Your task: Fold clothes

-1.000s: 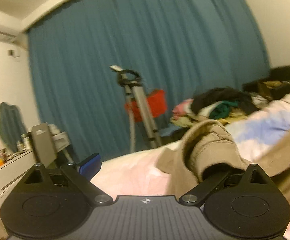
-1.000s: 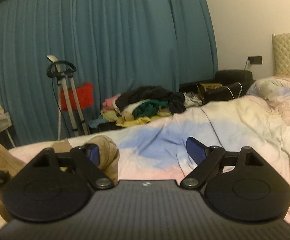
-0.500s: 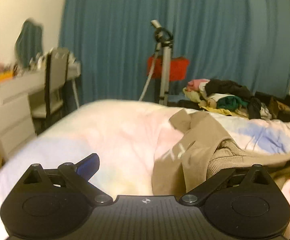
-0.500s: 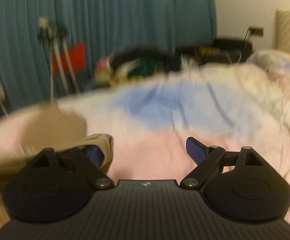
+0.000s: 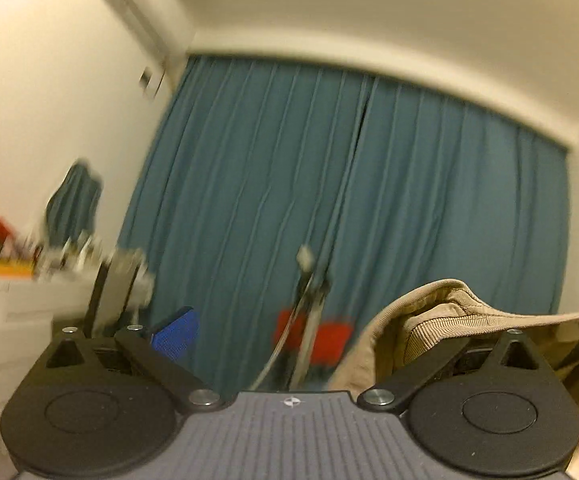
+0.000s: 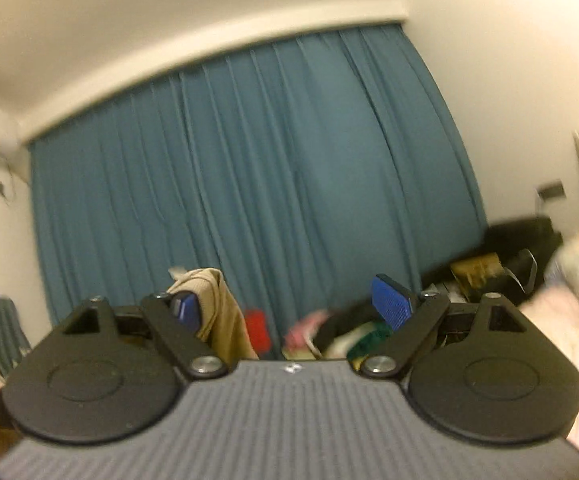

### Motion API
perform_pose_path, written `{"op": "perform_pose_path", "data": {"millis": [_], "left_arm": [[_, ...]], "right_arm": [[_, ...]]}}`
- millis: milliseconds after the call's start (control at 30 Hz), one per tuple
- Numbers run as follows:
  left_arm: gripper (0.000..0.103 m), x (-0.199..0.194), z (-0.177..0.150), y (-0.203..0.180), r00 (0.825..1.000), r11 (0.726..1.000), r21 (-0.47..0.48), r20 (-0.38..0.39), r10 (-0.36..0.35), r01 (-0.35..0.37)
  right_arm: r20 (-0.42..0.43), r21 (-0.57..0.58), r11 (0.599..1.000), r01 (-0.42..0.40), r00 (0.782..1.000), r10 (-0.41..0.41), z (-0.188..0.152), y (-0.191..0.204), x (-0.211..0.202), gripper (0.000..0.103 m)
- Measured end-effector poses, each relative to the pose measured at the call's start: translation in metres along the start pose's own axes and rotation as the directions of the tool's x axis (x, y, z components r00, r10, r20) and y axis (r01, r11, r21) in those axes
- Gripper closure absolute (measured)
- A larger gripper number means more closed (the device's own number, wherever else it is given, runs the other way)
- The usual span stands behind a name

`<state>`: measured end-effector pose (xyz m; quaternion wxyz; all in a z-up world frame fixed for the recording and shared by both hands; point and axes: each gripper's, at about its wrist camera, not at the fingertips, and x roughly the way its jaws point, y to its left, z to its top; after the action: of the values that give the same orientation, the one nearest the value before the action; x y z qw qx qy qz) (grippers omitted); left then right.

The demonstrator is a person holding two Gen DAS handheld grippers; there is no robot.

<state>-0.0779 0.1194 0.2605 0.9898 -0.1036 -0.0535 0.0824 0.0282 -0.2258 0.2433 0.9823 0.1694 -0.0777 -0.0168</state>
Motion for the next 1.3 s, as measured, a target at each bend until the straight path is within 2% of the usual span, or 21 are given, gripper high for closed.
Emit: {"op": "perform_pose_path", "data": {"millis": [100,200,333,467,600,700,833,933,1033,1133,1200,1267,1300], "left_arm": [[0.0,-0.015,0.055,0.001,0.995,0.998,-0.028,0.072,-0.062,0.064],[0.0,-0.019,0.096,0.003,0.987,0.991,-0.048,0.106,-0.118,0.124],[0.0,-0.007,0.131,0.006,0.98,0.978,-0.09,0.089,-0.179,0.187],[0.0,0.037,0.135,0.001,0.977,0.97,-0.117,0.025,-0.21,0.211],[0.0,0.118,0.117,-0.009,0.978,0.973,-0.116,-0.044,-0.205,0.199],[0.0,0.193,0.084,-0.023,0.977,0.98,-0.096,-0.109,-0.183,0.173],[0.0,0.3,0.002,-0.042,0.968,0.991,-0.042,-0.211,-0.137,0.131],[0.0,0.388,-0.075,-0.05,0.951,0.996,0.005,-0.295,-0.088,0.094],[0.0,0.471,-0.155,-0.052,0.918,0.998,0.033,-0.395,-0.04,0.057],[0.0,0.553,-0.244,-0.048,0.853,0.999,0.041,-0.522,-0.003,0.028],[0.0,0.583,-0.306,-0.04,0.797,0.999,0.042,-0.603,0.017,0.011],[0.003,0.619,-0.358,-0.026,0.72,0.999,0.035,-0.694,0.016,0.012],[0.003,0.633,-0.378,-0.024,0.678,0.999,0.04,-0.734,0.018,0.017]], "right_arm": [[0.048,-0.002,0.999,-0.048,0.998,0.048,0.053,0.012,-0.017,0.016],[0.076,-0.031,0.997,-0.077,0.994,0.08,0.09,0.021,-0.026,0.016],[0.081,-0.059,0.993,-0.106,0.991,0.111,0.124,0.029,-0.029,0.016],[0.058,-0.106,0.992,-0.064,0.996,0.07,0.131,0.036,-0.009,0.016],[0.011,-0.144,0.99,0.012,1.0,-0.011,0.117,0.032,0.047,0.015],[-0.047,-0.174,0.982,0.07,0.996,-0.079,0.087,0.017,0.113,0.015],[-0.14,-0.204,0.972,0.119,0.979,-0.149,0.009,-0.012,0.219,0.015],[-0.208,-0.224,0.964,0.143,0.959,-0.191,-0.058,-0.035,0.299,0.016],[-0.29,-0.241,0.957,0.159,0.93,-0.227,-0.133,-0.073,0.374,0.016],[-0.393,-0.225,0.96,0.168,0.886,-0.248,-0.209,-0.101,0.43,0.016],[-0.465,-0.248,0.955,0.163,0.845,-0.265,-0.257,-0.108,0.457,0.016],[-0.538,-0.276,0.949,0.149,0.795,-0.281,-0.302,-0.115,0.48,0.016],[-0.585,-0.289,0.948,0.131,0.76,-0.283,-0.322,-0.119,0.49,0.016]]}}
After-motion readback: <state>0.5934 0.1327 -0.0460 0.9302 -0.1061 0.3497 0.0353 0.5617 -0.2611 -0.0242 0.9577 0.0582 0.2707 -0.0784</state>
